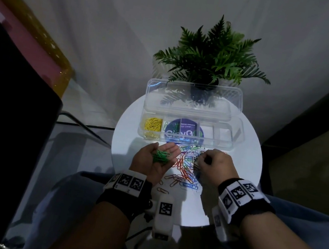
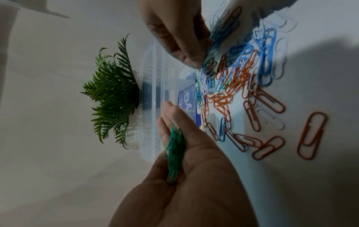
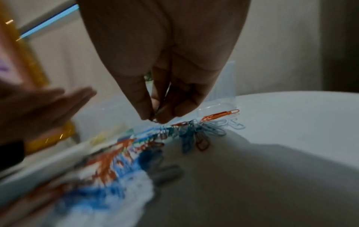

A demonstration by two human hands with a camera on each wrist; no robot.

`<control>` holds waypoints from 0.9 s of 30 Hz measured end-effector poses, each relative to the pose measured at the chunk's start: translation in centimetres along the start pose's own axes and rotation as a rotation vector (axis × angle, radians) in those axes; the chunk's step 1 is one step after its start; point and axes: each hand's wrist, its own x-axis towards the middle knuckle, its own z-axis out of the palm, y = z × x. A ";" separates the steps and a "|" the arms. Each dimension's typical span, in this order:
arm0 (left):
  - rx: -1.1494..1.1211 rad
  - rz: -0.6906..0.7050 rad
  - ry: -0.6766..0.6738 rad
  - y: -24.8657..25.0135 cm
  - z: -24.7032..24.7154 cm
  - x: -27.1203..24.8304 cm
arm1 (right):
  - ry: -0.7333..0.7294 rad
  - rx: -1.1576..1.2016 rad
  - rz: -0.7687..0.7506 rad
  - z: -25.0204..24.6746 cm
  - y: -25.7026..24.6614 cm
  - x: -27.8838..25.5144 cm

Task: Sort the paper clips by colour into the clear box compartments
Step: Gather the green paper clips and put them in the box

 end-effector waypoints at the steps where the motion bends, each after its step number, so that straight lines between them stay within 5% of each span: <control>1: -0.003 -0.002 -0.001 0.0 0.0 0.0 | -0.002 0.086 0.014 -0.3 -0.1 0.0; 5: 0.002 -0.002 0.020 -0.1 0.0 0.1 | -0.079 0.197 -0.150 -1.2 -1.7 -0.5; 12: -0.056 0.002 0.005 -0.8 0.6 -0.4 | -0.246 -0.027 -0.503 -1.2 -6.1 -1.0; 15: -0.018 0.030 -0.043 -1.0 0.7 -0.6 | -0.210 -0.078 -0.653 -0.8 -6.7 -0.8; 27: -0.089 0.013 -0.036 -0.3 0.3 -0.2 | 0.035 0.063 -0.311 -2.5 -3.7 -0.1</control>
